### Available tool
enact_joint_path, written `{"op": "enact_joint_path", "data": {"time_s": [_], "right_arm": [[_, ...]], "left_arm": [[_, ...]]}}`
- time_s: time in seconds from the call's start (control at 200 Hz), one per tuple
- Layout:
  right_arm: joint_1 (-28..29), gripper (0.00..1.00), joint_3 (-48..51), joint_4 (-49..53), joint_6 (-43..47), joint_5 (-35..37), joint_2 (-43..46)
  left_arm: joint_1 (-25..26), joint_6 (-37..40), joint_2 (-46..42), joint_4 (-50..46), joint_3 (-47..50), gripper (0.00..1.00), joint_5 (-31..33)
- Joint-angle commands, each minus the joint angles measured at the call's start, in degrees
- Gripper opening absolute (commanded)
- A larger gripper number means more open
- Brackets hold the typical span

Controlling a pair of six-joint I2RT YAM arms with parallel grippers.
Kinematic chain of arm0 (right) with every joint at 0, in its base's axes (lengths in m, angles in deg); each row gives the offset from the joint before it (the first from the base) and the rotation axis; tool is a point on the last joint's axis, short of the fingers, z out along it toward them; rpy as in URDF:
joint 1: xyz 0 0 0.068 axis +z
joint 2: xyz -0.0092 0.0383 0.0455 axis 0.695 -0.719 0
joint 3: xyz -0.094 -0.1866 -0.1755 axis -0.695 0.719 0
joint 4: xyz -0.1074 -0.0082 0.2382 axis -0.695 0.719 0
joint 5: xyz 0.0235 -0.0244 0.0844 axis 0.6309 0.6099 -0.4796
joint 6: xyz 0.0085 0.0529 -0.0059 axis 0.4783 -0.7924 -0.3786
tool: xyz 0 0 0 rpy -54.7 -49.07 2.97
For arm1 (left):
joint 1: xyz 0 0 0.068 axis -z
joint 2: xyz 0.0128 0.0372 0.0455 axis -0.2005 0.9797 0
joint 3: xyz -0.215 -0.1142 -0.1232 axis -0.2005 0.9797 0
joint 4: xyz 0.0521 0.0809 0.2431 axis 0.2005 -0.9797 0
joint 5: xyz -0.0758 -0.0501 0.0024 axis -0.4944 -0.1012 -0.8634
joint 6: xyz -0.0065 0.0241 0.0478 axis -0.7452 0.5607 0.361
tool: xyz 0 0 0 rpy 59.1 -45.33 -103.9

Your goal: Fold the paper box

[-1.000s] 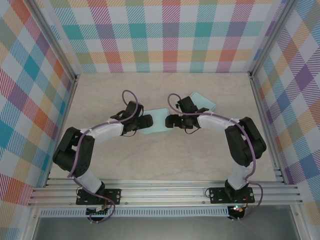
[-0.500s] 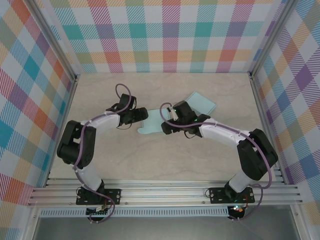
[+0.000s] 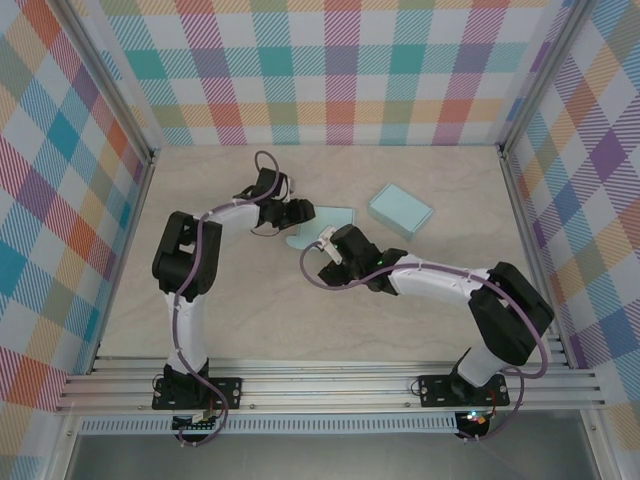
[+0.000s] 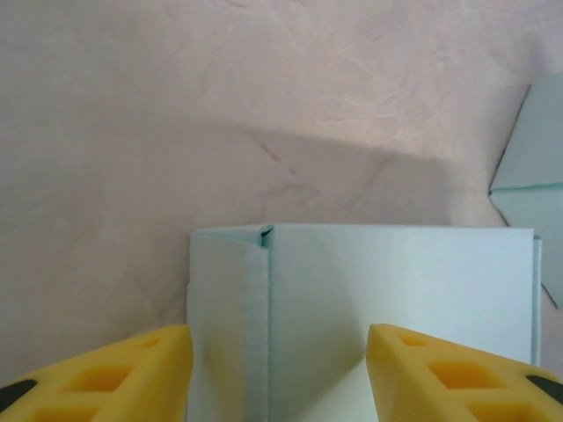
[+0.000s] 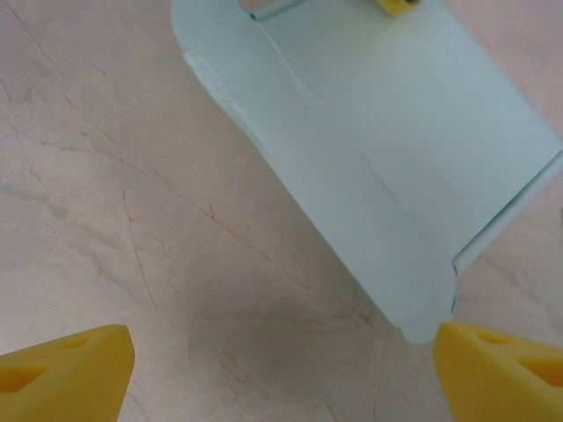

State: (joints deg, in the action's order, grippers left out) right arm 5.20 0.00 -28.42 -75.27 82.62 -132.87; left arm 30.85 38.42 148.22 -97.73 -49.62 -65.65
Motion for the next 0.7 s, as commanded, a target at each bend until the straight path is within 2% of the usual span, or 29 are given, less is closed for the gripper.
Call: {"op": "enact_joint_path", "data": {"time_s": [0.0, 0.14, 0.36, 0.445, 0.59, 0.695], "right_arm": [[1.43, 0.86, -1.65, -3.66, 6.82, 6.04, -3.05], [1.66, 0.84, -5.14, -5.43, 11.85, 9.72, -7.71], [1.84, 0.79, -9.62, -9.38, 18.65, 14.8, -15.59], [1.82, 0.72, -10.44, -11.79, 21.2, 17.14, -18.18], [1.79, 0.68, -11.58, -13.72, 23.34, 18.04, -20.91], [1.54, 0.54, -12.26, -15.65, 24.27, 18.56, -22.29]], "left_arm": [[-0.57, 1.92, 0.49, -3.51, -3.04, 0.55, -4.18], [-1.13, 2.55, -2.74, -4.67, -1.8, 0.6, -2.45], [-5.29, -1.02, -13.23, -0.86, 8.49, 0.65, 1.37], [-7.2, -1.43, -17.42, -0.17, 12.33, 0.65, 2.19], [-9.35, -1.11, -23.26, -0.6, 17.2, 0.65, 3.94], [-10.03, -0.28, -26.63, -1.51, 19.63, 0.65, 5.5]]}}
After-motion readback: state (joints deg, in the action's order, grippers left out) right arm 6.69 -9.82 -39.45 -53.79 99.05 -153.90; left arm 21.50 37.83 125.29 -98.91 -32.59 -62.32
